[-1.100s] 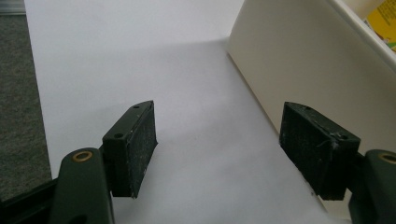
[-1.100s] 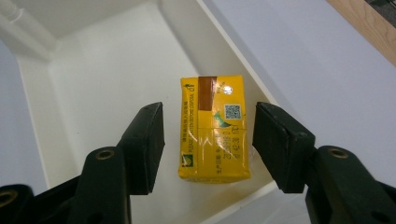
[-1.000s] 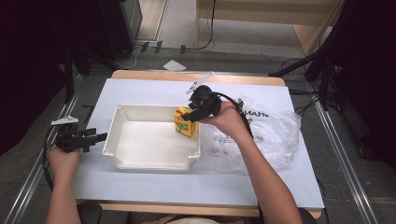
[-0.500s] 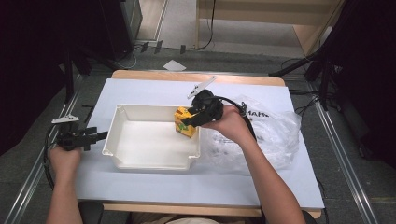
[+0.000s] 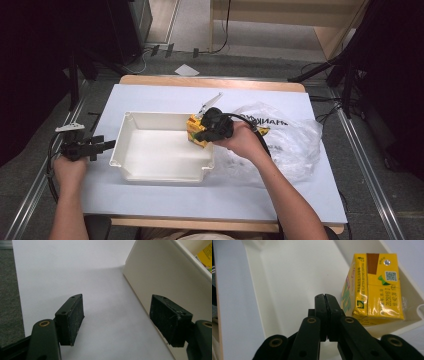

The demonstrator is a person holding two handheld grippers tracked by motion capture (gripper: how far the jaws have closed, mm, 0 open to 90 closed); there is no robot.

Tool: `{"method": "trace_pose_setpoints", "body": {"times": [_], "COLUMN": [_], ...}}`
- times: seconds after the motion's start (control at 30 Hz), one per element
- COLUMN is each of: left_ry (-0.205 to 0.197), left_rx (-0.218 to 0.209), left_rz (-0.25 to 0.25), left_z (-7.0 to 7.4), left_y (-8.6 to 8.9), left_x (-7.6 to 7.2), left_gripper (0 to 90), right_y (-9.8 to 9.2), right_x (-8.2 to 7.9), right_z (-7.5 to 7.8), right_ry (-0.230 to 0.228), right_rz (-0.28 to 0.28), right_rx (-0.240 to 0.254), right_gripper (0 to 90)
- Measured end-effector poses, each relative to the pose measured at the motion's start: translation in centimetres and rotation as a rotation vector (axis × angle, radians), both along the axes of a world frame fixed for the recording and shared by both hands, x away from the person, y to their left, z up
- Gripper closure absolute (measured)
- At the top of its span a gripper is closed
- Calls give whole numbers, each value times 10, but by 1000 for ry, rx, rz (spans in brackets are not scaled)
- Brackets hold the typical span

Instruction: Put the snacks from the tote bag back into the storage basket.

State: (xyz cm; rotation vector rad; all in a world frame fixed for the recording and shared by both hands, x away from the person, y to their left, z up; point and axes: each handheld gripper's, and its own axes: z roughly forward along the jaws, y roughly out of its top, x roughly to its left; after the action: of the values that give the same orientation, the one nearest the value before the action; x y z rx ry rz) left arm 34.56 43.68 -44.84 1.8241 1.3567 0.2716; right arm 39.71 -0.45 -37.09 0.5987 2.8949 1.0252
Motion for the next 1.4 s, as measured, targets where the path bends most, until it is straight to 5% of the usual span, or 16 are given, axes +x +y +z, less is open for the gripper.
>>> {"method": "trace_pose_setpoints", "body": {"times": [0.2,1.4], "left_ry": [4,11], "left_rx": [1,4], "left_rz": [-6,-7], "left_z": [0,-1], "left_y": [0,-1], "left_x": [0,1], "left_gripper": [288,288], "right_y": [1,-5], "right_x": [4,17], "right_z": [-10,-19], "right_ry": [14,30], "right_rz": [-10,-47], "right_rx": [-51,-76], "right_gripper": [900,900]}}
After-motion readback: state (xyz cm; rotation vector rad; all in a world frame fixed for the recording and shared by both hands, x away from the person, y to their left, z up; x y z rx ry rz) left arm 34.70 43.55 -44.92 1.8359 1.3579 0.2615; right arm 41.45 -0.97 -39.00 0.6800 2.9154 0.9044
